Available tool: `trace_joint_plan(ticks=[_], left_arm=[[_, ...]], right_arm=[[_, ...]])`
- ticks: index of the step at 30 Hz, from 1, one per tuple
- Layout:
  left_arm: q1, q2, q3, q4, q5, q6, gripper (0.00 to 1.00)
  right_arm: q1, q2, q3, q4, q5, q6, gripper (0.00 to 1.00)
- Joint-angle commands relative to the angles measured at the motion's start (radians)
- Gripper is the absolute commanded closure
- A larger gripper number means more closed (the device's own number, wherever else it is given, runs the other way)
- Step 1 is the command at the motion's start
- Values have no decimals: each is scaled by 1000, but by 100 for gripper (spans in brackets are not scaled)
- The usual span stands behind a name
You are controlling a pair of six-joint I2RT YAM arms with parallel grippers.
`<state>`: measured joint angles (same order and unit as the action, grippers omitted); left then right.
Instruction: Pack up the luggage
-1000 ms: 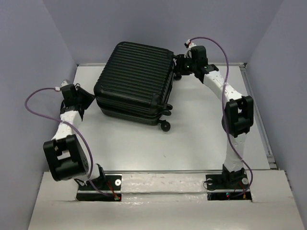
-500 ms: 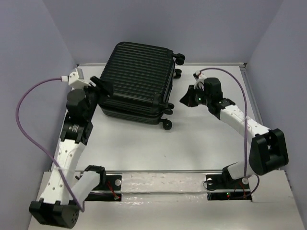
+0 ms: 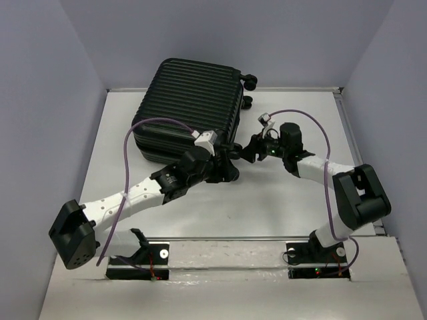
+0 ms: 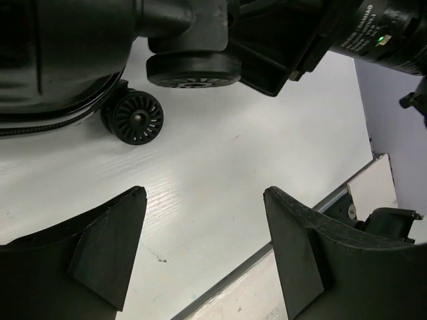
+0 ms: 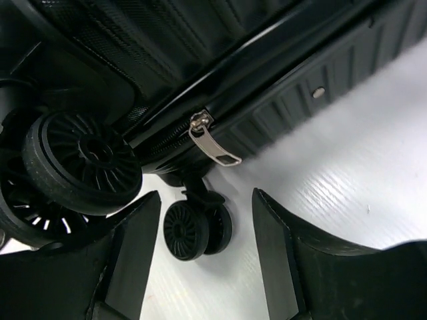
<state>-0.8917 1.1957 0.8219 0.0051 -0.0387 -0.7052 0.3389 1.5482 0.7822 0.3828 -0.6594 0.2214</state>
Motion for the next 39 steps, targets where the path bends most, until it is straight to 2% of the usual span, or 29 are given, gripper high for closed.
trace_joint_plan(ticks=[1, 8, 15, 20, 22, 23, 24, 25, 28, 29, 32, 39], left_arm=[[-9, 16, 102, 115, -21, 0, 18], [-9, 90, 120, 142, -32, -4, 18], [-9, 140, 167, 108, -99, 26, 18], [-9, 153, 171, 118, -157, 30, 23], [-9, 153, 165, 130, -176, 30, 26], [-9, 153, 160, 139, -197, 30, 29], [-9, 153, 155, 144, -211, 30, 31], [-9, 154, 152, 147, -220, 30, 32], [-9, 165, 160, 150, -237, 38, 32], [-10, 171, 164, 148, -237, 39, 32], [-9, 188, 174, 153, -244, 41, 31], [6, 258, 227, 168, -244, 39, 32]], right_arm=[[0, 50, 38, 174, -112, -94, 36], [0, 164, 170, 79, -215, -180, 40], [-9, 217, 199, 82, -215, -241, 40], [-9, 277, 246, 91, -310, -223, 40], [-9, 286, 232, 155, -319, -176, 44], [-9, 289, 224, 206, -327, -150, 52], [-9, 291, 210, 231, -327, -133, 55], [-9, 293, 209, 247, -330, -120, 57], [-9, 305, 207, 274, -336, -76, 74], [-9, 306, 203, 275, -333, -71, 75], [-9, 290, 143, 329, -304, -21, 92], [-9, 216, -66, 556, -200, 169, 93]])
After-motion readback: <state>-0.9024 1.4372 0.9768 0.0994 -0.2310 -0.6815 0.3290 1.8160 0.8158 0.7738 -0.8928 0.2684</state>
